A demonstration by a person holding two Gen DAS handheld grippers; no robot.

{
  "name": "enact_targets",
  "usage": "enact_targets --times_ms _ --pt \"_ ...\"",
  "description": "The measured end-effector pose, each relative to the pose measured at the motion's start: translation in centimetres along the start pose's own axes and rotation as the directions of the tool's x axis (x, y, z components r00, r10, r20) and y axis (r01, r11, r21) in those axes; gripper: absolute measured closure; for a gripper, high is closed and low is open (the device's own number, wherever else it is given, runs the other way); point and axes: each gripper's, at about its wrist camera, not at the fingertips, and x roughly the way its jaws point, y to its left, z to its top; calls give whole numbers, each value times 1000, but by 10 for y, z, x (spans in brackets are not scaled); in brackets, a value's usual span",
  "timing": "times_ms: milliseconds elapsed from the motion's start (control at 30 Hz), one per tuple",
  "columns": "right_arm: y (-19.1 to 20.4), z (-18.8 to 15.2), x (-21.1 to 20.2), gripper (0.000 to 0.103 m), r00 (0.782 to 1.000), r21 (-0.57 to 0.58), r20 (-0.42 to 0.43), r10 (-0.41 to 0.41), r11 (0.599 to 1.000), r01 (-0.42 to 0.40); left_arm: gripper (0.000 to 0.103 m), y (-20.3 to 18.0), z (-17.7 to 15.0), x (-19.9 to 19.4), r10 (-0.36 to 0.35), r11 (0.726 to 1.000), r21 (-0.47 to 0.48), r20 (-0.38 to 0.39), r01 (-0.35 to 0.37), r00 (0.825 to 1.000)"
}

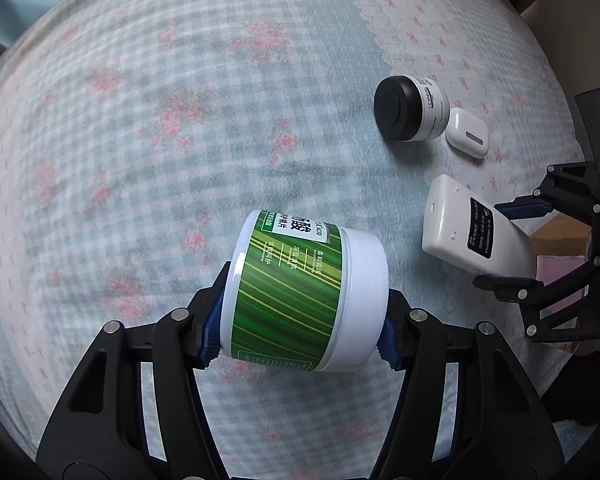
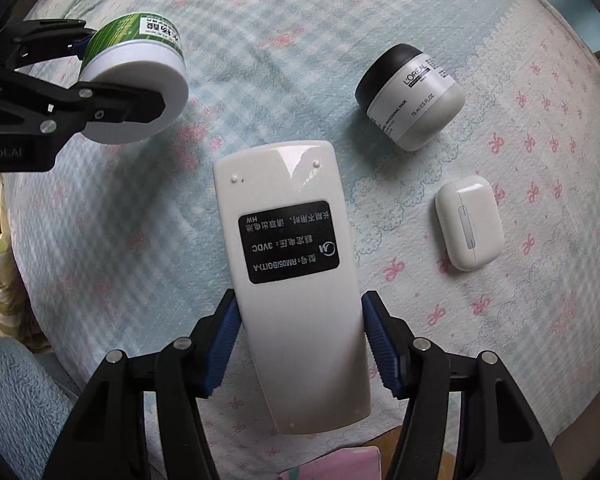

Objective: Organize rigid objects
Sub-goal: 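Grasp the green-labelled jar with the left gripper while the right grasps the white remote, then carry the green jar and white remote into the cardboard box and release both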

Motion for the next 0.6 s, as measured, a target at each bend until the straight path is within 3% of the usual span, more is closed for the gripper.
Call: enact_targets --times_ms 233,367,467,600 --pt "7 -18 -46 47 994 138 98 37 989 -51 46 -1 -29 -58 -2 999 -39 79 5 997" --pt "18 -35 -77 47 982 255 177 62 961 -106 46 -11 -43 -91 -15 999 -39 126 20 992" --pt "26 -61 -96 47 964 368 253 83 913 -175 46 -24 -53 -116 -27 999 -24 159 32 987" --pt "30 -88 -121 47 932 505 351 89 821 -268 46 -53 -64 -144 -57 998 29 206 52 977"
